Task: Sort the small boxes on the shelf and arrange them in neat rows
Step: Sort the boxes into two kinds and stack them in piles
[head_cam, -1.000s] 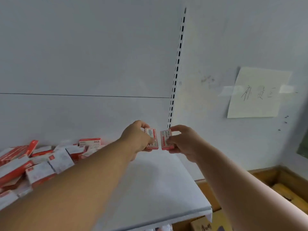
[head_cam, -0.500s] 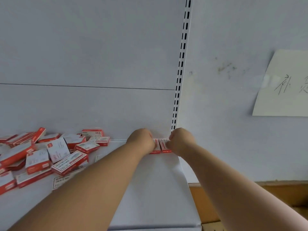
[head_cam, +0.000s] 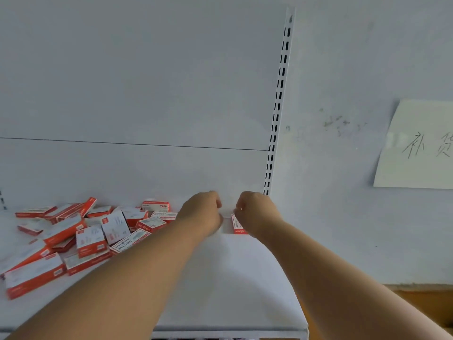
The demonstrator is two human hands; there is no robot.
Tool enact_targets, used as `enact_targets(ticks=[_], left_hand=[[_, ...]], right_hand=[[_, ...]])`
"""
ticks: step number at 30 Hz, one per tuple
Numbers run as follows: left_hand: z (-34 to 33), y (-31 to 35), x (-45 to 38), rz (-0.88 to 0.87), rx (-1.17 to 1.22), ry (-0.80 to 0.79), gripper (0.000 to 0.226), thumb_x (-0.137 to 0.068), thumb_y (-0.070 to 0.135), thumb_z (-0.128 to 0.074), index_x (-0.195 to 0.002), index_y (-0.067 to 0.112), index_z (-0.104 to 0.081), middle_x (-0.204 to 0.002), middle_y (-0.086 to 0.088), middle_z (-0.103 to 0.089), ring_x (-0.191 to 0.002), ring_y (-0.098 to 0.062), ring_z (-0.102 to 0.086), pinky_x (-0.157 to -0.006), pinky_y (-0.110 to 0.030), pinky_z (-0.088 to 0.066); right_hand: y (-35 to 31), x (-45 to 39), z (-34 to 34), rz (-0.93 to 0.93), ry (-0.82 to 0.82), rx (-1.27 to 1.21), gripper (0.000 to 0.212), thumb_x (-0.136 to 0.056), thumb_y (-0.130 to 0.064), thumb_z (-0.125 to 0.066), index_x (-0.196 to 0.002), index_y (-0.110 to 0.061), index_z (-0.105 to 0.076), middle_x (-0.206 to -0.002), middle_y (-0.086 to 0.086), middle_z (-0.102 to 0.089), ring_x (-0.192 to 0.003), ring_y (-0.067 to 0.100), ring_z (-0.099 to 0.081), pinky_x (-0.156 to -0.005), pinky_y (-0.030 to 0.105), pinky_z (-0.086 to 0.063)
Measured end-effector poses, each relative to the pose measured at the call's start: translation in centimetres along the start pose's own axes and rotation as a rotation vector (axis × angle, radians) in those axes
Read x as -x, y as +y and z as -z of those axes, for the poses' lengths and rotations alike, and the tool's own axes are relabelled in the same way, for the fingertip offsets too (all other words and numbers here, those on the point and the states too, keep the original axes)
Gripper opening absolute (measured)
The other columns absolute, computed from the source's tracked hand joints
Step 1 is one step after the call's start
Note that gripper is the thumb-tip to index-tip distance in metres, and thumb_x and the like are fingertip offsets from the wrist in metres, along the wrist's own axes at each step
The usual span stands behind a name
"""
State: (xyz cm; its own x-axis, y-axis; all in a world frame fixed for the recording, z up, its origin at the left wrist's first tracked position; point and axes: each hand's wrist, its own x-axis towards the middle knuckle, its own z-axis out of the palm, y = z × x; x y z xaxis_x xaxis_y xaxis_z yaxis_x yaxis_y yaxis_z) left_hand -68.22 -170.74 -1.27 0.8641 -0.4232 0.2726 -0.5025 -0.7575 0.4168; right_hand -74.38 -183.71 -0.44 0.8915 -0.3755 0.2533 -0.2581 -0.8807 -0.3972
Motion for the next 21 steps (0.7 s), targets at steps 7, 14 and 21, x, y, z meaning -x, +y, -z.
enact_targets(ticks=[7,14,21], left_hand=[[6.8,-6.9,3.3,-0.012,-0.004,0.026,0.037,-0.083,0.011,-0.065,-0.116,0.027,-0.058,-0.112,0.003,-0.061,-0.097,-0.018,-0.058,-0.08,-0.029,-0.05],[10.6,-14.2,5.3,-0.026,-0.016,-0.007,0.03,-0.085,0.01,-0.062,-0.11,0.026,-0.062,-0.113,0.006,-0.063,-0.099,-0.014,-0.059,-0.08,-0.029,-0.052],[9.9,-15.4,4.7,-0.112,-0.039,-0.047,0.018,-0.092,0.029,-0.06,-0.11,0.027,-0.062,-0.109,0.007,-0.065,-0.097,-0.013,-0.06,-0.082,-0.029,-0.054]], right_hand=[[-8.5,1.9,-1.5,0.083,-0.021,-0.067,0.03,-0.087,-0.009,-0.046,-0.108,-0.02,-0.065,-0.108,0.0,-0.064,-0.093,0.023,-0.061,-0.071,0.028,-0.05],[-14.5,3.4,-4.9,0.034,-0.139,-0.084,0.029,-0.091,-0.008,-0.052,-0.114,-0.021,-0.065,-0.112,-0.002,-0.063,-0.091,0.017,-0.06,-0.069,0.024,-0.052],[-15.3,4.8,-5.6,-0.08,-0.245,0.176,0.038,-0.089,-0.036,-0.062,-0.12,-0.015,-0.058,-0.114,0.003,-0.064,-0.084,0.016,-0.053,-0.067,0.025,-0.045]])
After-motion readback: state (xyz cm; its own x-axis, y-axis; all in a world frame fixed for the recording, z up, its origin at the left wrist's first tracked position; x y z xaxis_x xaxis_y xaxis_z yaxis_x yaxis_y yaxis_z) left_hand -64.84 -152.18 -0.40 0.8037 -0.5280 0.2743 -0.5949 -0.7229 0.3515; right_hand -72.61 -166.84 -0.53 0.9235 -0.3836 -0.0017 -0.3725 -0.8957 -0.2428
